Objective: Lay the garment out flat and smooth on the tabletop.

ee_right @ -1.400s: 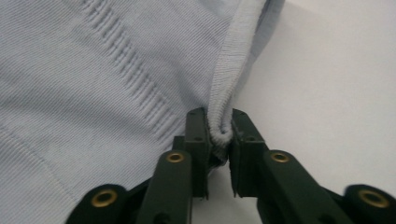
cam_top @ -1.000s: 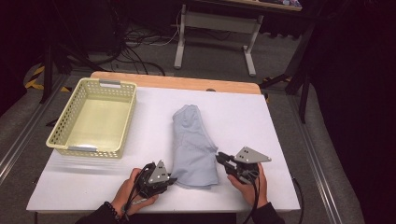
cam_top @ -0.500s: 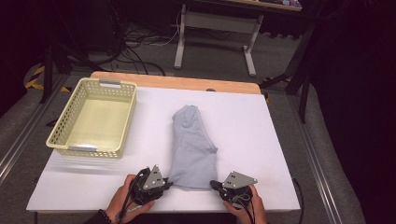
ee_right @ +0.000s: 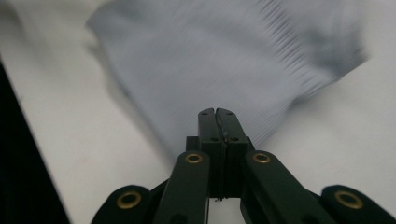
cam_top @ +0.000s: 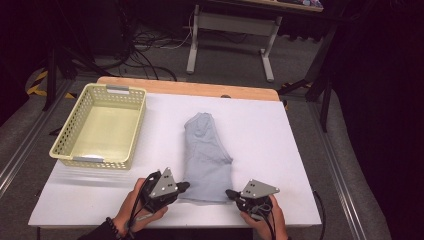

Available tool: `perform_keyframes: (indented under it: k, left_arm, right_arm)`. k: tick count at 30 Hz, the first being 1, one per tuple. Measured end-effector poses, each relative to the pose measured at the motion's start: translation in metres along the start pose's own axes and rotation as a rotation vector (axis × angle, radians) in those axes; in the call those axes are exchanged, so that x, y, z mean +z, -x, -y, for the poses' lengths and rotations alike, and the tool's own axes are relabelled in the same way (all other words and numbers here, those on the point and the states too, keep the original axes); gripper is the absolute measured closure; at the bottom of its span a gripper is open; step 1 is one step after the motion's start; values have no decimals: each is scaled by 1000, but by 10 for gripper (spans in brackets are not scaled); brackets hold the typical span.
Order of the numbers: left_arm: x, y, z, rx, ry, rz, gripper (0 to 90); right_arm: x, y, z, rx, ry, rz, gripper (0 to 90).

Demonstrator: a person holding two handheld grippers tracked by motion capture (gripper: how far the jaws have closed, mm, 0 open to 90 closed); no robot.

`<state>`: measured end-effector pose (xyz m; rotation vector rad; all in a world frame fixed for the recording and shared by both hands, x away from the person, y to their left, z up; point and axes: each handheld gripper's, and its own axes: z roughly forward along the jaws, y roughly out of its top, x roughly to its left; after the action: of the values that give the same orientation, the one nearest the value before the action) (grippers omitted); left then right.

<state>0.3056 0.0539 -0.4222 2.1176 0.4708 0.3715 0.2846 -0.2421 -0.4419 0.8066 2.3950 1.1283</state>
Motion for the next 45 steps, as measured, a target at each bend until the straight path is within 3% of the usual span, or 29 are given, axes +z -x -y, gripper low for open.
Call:
perform_keyframes:
  k: [2,4,6,7,8,10,12,15,17,22,27,29,31,35,37,41,43,45]
  left_arm:
    - [15,-13,-15,15,-1,-30,874]
    - [26,-22,-23,60,-21,-82,860]
    - [37,-35,-26,49,-48,-100,852]
    - [37,-35,-26,49,-48,-100,848]
    - [47,-47,-24,2,-70,-72,848]
    - [54,-51,-21,9,-99,-69,846]
    - [59,-51,-19,28,-137,-63,841]
    - [62,-51,-12,6,-156,-41,823]
    - [64,-50,-7,9,-167,-46,821]
    - [64,-54,2,-25,-136,-16,832]
    - [64,-54,8,-42,-108,-3,849]
    - [63,-54,10,-45,-101,1,853]
    - [63,-54,12,-48,-86,2,857]
    - [63,-54,15,-61,-68,6,861]
    - [63,-54,16,-59,-67,5,861]
    - [63,-54,17,-53,-59,3,861]
    - [63,-54,17,-55,-56,5,861]
    - [63,-54,17,-54,-56,5,861]
  right_arm:
    - [-4,14,-17,8,70,32,897]
    - [0,27,-35,-36,103,77,897]
    - [10,42,-54,-56,143,82,897]
    - [18,49,-63,-59,148,88,897]
    - [30,55,-74,-89,145,87,897]
    - [47,63,-86,-112,137,51,897]
    - [67,74,-97,-121,107,54,897]
    - [95,92,-108,-106,66,-4,897]
    - [112,100,-113,-108,21,-3,897]
    - [143,114,-115,-74,-23,-57,897]
    - [162,120,-109,-44,-69,-33,898]
    - [164,120,-108,-42,-78,-26,897]
    - [167,123,-104,-22,-85,13,898]
    - [165,129,-106,-7,-94,130,897]
    - [160,135,-106,20,-82,165,897]
    - [146,138,-107,59,-30,158,897]
    - [130,135,-107,94,33,144,897]
    - [114,128,-107,97,80,141,896]
